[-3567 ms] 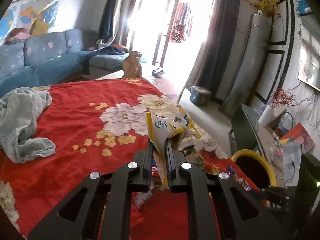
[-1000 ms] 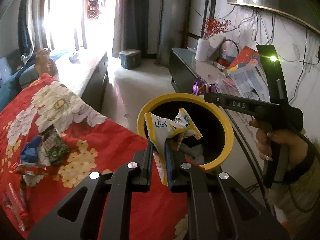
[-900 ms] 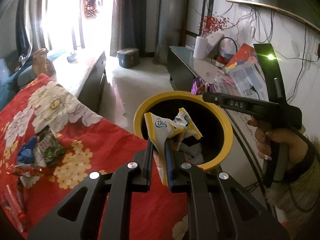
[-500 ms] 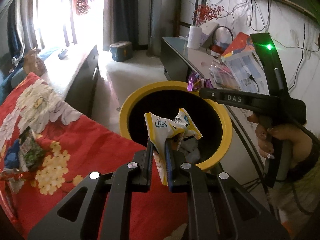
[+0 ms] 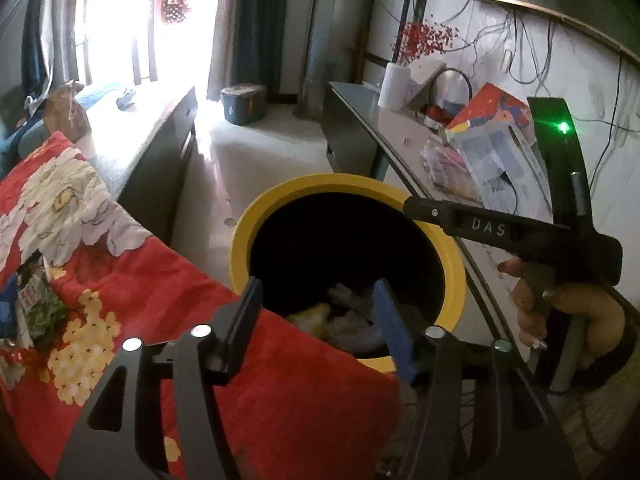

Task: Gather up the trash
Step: 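Open both tools over the bin to drop the chip bag and wrapper, then move both tools back over the remaining wrappers on the bed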

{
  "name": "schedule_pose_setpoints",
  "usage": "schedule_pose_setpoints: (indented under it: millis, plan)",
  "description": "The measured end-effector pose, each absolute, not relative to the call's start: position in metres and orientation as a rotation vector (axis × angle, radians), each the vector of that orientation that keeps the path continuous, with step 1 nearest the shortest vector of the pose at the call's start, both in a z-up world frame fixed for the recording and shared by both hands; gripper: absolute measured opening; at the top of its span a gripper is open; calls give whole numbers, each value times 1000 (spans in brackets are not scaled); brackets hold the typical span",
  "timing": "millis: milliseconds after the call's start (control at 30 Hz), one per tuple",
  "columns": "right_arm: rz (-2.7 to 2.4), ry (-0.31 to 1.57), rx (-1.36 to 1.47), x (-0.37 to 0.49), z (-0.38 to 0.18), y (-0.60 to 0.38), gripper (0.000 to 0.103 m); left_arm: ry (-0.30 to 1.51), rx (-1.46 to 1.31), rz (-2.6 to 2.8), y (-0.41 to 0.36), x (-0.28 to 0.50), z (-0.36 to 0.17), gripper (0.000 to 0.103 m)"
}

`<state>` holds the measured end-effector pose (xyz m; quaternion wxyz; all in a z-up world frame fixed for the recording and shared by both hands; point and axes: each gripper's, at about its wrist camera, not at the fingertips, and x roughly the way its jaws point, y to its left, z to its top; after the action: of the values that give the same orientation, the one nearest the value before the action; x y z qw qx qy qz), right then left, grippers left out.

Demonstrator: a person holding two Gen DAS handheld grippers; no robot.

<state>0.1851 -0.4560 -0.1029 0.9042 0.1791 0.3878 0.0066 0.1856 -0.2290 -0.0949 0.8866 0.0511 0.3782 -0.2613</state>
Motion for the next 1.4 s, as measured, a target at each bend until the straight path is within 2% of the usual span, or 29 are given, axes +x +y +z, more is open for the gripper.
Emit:
schedule_pose_setpoints:
  millis: [200,367,400,1400]
  plan:
    - [21,778,342,183,-95,-447,56,760,52,-517,-212,181,-86,80]
    - [41,770,325,182,-90,-439,58,730,30,-485,-198,177,-76,86]
    - [44,768,323,182,-89,-437,61,725,28,-481,-197,176,-74,88]
    - [255,697,202,160,-51,-355,65,592,-65,-306,-107,146,-28,89]
